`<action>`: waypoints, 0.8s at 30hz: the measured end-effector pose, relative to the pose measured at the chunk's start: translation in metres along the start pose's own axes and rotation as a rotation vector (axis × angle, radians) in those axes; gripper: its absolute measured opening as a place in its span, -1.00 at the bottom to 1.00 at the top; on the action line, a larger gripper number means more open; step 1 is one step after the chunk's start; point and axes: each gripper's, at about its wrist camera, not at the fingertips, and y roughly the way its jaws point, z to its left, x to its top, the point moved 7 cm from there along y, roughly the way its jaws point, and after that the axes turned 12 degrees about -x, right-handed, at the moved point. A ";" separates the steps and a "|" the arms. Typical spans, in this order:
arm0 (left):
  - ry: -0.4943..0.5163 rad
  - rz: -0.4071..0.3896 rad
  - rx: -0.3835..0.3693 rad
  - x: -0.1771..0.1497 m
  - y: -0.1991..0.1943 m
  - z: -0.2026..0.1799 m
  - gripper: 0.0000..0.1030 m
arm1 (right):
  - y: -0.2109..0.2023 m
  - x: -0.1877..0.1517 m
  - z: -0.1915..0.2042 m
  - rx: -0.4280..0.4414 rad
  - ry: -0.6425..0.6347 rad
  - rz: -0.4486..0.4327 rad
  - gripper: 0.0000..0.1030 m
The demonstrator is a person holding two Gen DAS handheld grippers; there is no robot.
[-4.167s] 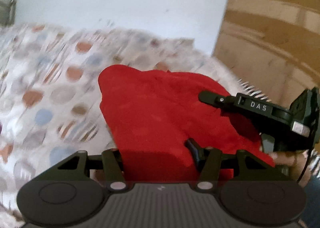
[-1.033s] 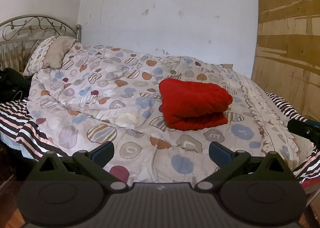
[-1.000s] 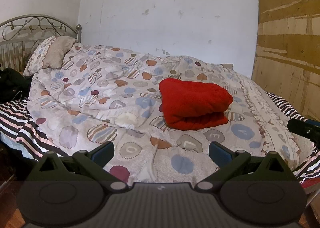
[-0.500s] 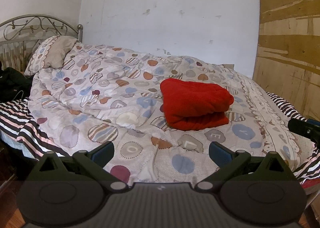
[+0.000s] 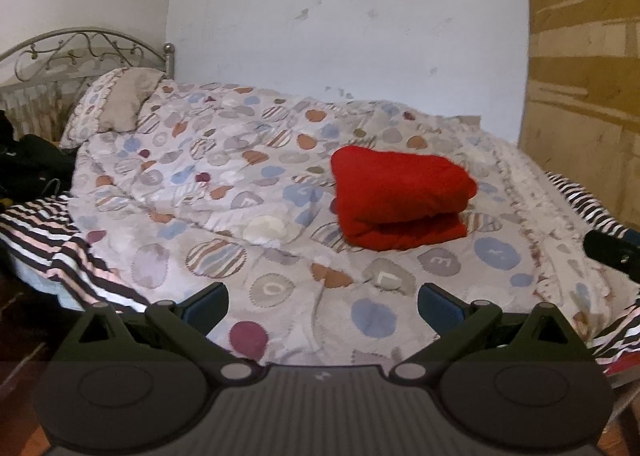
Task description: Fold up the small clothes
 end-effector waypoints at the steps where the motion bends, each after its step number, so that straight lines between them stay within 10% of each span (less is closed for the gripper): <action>1: 0.001 -0.004 0.009 0.000 0.000 -0.001 0.99 | 0.000 0.000 0.000 0.000 0.000 0.000 0.99; 24: -0.023 -0.021 0.020 0.002 -0.004 0.002 0.99 | -0.003 -0.003 0.003 0.006 -0.005 0.003 0.99</action>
